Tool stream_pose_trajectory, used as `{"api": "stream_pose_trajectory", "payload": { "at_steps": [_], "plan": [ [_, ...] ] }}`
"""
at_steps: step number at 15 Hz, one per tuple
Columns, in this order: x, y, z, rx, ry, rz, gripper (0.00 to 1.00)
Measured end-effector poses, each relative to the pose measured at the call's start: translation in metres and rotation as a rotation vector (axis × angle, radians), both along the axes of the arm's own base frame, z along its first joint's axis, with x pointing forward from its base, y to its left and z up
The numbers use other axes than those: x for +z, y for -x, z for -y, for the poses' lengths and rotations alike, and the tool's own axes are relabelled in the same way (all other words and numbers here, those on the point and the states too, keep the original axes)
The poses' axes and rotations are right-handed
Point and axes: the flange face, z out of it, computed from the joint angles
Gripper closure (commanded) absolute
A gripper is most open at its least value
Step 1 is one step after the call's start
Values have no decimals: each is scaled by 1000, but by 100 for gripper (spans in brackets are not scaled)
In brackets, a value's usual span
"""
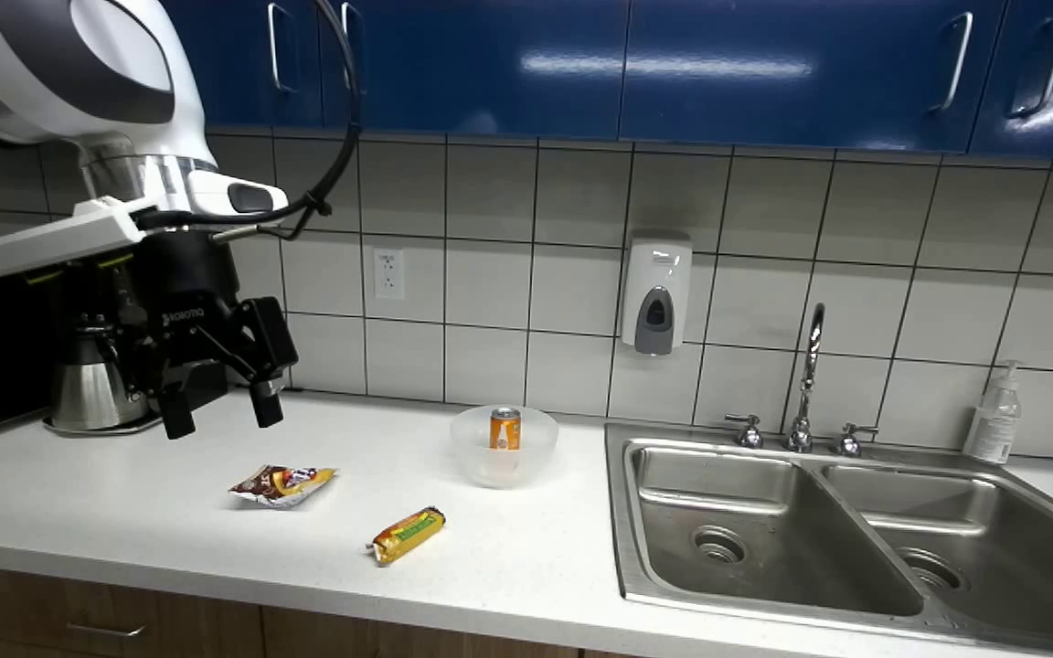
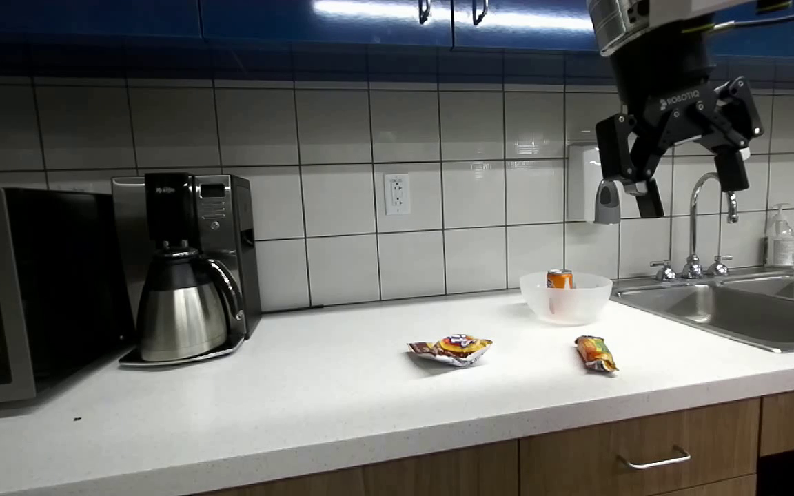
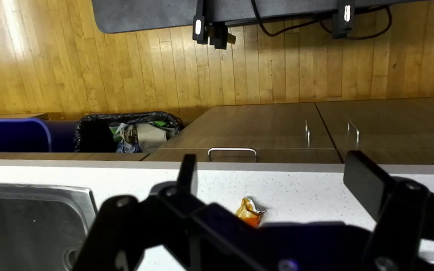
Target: Remove the can from the bowl
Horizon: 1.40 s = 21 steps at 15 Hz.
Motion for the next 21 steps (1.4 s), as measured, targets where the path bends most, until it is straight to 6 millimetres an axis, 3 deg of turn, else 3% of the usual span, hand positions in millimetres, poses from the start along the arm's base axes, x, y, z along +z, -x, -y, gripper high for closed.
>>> {"api": "stream_pose_trajectory", "payload": {
  "at_steps": [7, 13, 21],
  "plan": [
    [-7, -7, 11, -11, -31, 8, 0],
    [-29, -31, 43, -56, -98, 72, 0],
    [-58, -68, 66, -94, -123, 125, 0]
  ]
}}
